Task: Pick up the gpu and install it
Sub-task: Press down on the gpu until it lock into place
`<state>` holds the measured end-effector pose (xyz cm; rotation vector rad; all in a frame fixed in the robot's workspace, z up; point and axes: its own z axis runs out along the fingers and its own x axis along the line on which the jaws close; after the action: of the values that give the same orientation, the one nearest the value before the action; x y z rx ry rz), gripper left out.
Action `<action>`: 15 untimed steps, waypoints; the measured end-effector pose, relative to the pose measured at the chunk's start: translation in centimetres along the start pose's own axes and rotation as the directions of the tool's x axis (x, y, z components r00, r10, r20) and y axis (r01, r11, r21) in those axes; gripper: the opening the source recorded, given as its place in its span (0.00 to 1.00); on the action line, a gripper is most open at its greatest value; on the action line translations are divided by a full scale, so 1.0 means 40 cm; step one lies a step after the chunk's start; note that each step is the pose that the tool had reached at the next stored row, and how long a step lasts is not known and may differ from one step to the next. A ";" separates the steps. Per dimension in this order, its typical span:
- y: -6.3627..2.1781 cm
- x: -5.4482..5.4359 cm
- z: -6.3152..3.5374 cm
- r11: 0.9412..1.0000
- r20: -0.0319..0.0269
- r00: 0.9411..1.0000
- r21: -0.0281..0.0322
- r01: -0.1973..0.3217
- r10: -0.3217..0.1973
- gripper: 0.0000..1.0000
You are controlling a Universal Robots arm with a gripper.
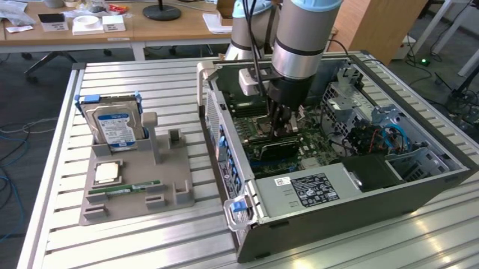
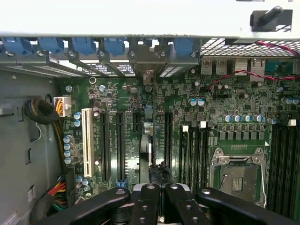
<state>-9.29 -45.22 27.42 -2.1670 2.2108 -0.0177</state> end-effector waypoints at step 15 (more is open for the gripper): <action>0.002 0.003 0.013 1.000 0.000 1.000 0.000 -0.003 0.003 0.11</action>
<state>-9.35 -45.34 26.89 -2.1639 2.2135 -0.0177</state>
